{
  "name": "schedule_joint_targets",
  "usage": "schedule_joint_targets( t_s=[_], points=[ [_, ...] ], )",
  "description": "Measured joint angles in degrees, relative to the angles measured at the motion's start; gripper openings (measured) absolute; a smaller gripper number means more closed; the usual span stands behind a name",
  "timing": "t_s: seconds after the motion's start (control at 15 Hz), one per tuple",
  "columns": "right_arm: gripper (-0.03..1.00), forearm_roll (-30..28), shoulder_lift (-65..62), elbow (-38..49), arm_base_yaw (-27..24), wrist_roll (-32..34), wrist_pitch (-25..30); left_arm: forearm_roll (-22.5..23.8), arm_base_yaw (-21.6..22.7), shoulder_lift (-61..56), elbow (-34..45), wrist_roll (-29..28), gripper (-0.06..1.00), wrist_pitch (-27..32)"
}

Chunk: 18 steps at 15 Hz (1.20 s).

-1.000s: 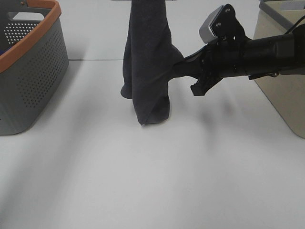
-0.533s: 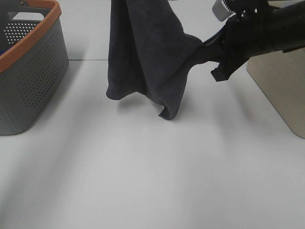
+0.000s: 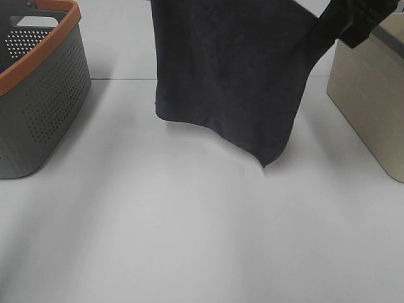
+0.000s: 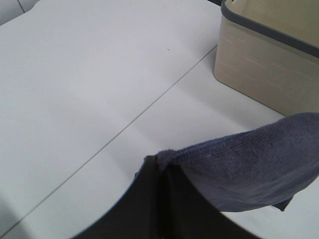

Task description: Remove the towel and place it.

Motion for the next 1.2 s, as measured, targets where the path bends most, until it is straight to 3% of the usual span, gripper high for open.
schedule_joint_targets(
  t_s=[0.2, 0.4, 0.67, 0.87, 1.2],
  points=[
    [0.02, -5.5, 0.0, -5.5, 0.0, -0.97, 1.6, -0.74, 1.89, -2.01, 6.65, -2.81, 0.0, -3.44],
    [0.02, -7.33, 0.0, -6.07, 0.0, -4.58, 0.92, -1.89, 1.89, -7.62, 21.89, -2.81, 0.0, -15.47],
    [0.02, -6.93, 0.52, -6.07, 0.0, -4.07, -8.14, -4.53, 1.89, -14.55, 44.35, -2.81, 0.0, -35.29],
    [0.02, -6.47, 5.73, -6.19, 0.0, -2.75, -12.32, -5.33, 1.89, -14.44, 46.47, -1.15, 0.0, -43.77],
    [0.02, -6.59, 15.13, -11.75, 0.0, -1.43, -25.67, -5.04, 2.86, -5.21, 36.78, 1.03, 0.0, -50.31]
  ],
)
